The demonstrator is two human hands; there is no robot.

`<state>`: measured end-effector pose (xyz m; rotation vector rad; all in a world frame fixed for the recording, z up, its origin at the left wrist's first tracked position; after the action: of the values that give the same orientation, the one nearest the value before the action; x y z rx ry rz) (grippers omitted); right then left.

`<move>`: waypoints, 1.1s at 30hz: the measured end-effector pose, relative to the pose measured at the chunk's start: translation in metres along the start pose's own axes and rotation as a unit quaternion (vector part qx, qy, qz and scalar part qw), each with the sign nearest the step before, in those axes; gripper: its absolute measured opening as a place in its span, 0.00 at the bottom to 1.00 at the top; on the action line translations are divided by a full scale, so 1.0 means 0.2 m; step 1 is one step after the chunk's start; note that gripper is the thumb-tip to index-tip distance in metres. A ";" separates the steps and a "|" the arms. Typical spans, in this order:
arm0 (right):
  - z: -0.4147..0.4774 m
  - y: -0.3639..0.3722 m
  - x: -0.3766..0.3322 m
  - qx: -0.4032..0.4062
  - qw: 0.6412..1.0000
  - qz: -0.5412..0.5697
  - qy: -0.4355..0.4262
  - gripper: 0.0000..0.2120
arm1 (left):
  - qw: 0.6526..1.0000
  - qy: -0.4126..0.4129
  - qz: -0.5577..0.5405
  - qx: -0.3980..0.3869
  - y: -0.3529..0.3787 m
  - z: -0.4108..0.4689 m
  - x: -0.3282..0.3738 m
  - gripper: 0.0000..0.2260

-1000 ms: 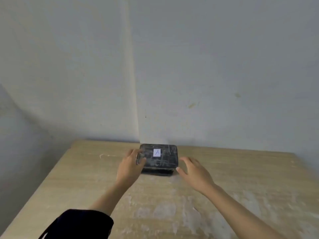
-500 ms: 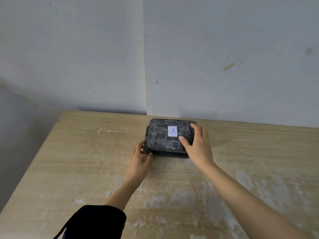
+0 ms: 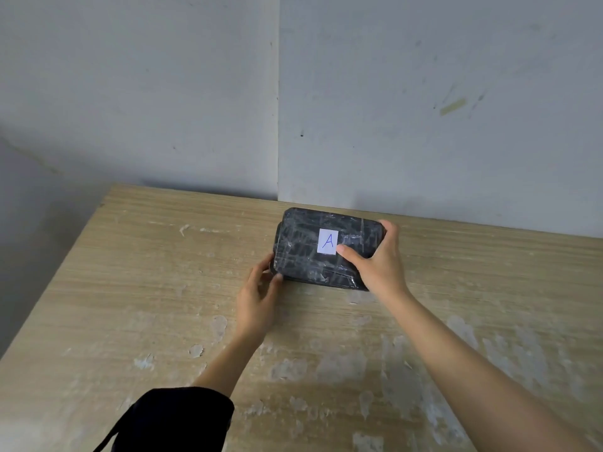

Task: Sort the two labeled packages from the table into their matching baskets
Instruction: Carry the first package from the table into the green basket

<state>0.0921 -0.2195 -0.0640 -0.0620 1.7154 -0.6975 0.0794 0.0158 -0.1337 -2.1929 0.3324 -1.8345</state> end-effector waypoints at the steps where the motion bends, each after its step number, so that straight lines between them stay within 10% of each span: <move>1: -0.01 0.00 0.00 0.001 1.000 0.001 -0.003 0.42 | 1.000 -0.004 -0.015 0.016 -0.01 0.00 0.01 0.15; 15: -0.22 -0.27 0.06 0.010 0.999 0.050 0.002 0.38 | 0.999 0.019 0.041 0.020 0.12 -0.16 0.37 0.15; 33: -0.67 -1.93 0.67 0.087 0.991 0.092 0.039 0.44 | 0.989 0.115 0.045 -0.078 1.40 -1.23 1.01 0.18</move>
<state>-0.1907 -0.5335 0.0169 0.2457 1.7013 -0.7162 -0.1297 -0.3286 -0.0008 -2.0249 0.6296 -2.0770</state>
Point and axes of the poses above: each hand's wrist, its own z-axis towards the middle knuckle, its own y-axis out of the palm, x = y × z, the point moved 6 cm from there along z, towards the middle knuckle, and after that the axes turned 5 degrees about z, right-handed, at the moved point
